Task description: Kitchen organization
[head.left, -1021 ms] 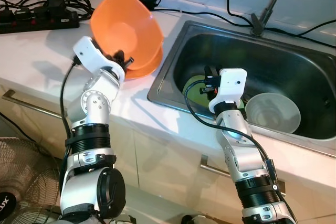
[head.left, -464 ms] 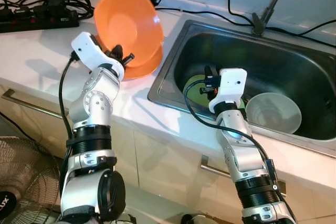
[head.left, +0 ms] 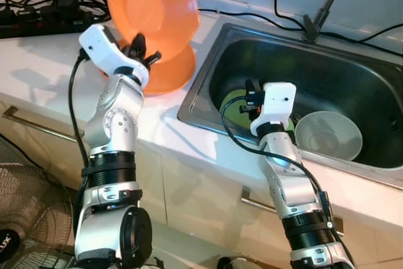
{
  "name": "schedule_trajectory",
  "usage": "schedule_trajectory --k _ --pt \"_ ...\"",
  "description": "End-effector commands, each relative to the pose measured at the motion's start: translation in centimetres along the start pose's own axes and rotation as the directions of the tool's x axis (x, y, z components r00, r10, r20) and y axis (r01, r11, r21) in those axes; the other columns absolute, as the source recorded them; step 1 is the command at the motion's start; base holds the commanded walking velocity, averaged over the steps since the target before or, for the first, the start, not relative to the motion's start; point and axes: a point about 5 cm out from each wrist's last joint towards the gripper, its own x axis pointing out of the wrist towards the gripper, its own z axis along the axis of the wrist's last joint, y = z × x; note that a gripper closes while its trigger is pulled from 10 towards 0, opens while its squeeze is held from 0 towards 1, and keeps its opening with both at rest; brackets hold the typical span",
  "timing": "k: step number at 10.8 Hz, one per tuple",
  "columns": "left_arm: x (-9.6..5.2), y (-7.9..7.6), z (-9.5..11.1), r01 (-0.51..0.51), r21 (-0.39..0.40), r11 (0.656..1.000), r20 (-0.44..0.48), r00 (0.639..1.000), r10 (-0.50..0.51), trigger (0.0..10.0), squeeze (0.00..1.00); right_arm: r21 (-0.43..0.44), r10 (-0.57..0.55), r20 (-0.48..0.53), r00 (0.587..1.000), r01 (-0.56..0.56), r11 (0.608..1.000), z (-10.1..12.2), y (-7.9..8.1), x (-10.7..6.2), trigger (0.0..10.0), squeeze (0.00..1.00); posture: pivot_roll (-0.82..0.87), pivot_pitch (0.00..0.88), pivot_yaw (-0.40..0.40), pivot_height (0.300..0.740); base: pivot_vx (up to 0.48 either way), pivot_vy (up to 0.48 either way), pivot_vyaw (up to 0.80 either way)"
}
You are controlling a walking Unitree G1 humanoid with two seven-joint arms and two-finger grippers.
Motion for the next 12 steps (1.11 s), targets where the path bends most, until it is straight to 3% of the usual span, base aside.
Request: schedule_trajectory --k 1,2,3,6,7,8,9,11,12 --pt "-0.2 -2.0 0.8 0.102 0.002 0.995 0.053 0.993 -0.102 10.0 0.00 -0.008 0.008 0.002 1.000 -0.008 1.000 0.0 0.2 0.0 10.0 0.00 0.03 0.048 -0.054 0.740 0.000 0.000 0.00" --pt "-0.4 -2.3 0.5 0.125 -0.001 0.992 0.052 0.991 -0.125 10.0 0.00 0.002 0.022 0.011 1.000 -0.022 1.000 0.2 0.4 0.0 10.0 1.00 0.03 0.042 -0.054 0.740 0.000 0.000 0.00" --pt "-0.5 -2.6 0.1 0.144 -0.009 0.989 0.048 0.988 -0.144 10.0 0.00 0.011 0.038 0.021 0.999 -0.038 0.999 0.4 0.6 0.1 10.0 1.00 0.03 0.037 -0.052 0.740 0.000 0.000 0.00" --pt "-0.8 -3.1 -1.0 0.186 -0.010 0.983 0.030 0.982 -0.185 10.0 0.00 0.207 0.043 0.068 0.997 -0.056 0.977 2.9 0.6 1.2 10.0 1.00 0.03 0.030 -0.048 0.740 0.000 0.000 0.00" --pt "-0.9 -3.4 -1.4 0.197 -0.013 0.980 0.025 0.980 -0.196 10.0 0.00 0.333 0.031 0.062 0.998 -0.050 0.941 3.7 0.5 1.7 10.0 1.00 0.03 0.028 -0.047 0.740 0.000 0.000 0.00" --pt "-1.0 -3.6 -1.6 0.207 -0.019 0.978 0.020 0.978 -0.207 10.0 0.00 0.392 0.035 0.063 0.997 -0.057 0.918 4.1 0.5 1.9 10.0 1.00 0.03 0.029 -0.047 0.740 0.000 0.000 0.00" --pt "-1.1 -4.1 -1.9 0.232 -0.032 0.972 0.012 0.973 -0.232 10.0 0.00 0.446 0.053 0.060 0.997 -0.074 0.892 4.5 0.7 2.0 10.0 0.00 0.03 0.031 -0.047 0.740 0.000 0.000 0.00" --pt "-1.3 -4.6 -2.6 0.261 -0.055 0.964 0.007 0.965 -0.261 10.0 0.00 0.575 0.064 0.036 0.997 -0.073 0.815 4.6 0.7 2.2 10.0 0.00 0.03 0.046 -0.050 0.740 0.000 0.000 0.00" --pt "-1.4 -4.8 -2.7 0.278 -0.063 0.959 0.006 0.961 -0.278 10.0 0.00 0.601 0.074 0.029 0.997 -0.077 0.795 4.6 0.7 2.3 10.0 0.00 0.03 0.053 -0.050 0.740 0.000 0.000 0.00"
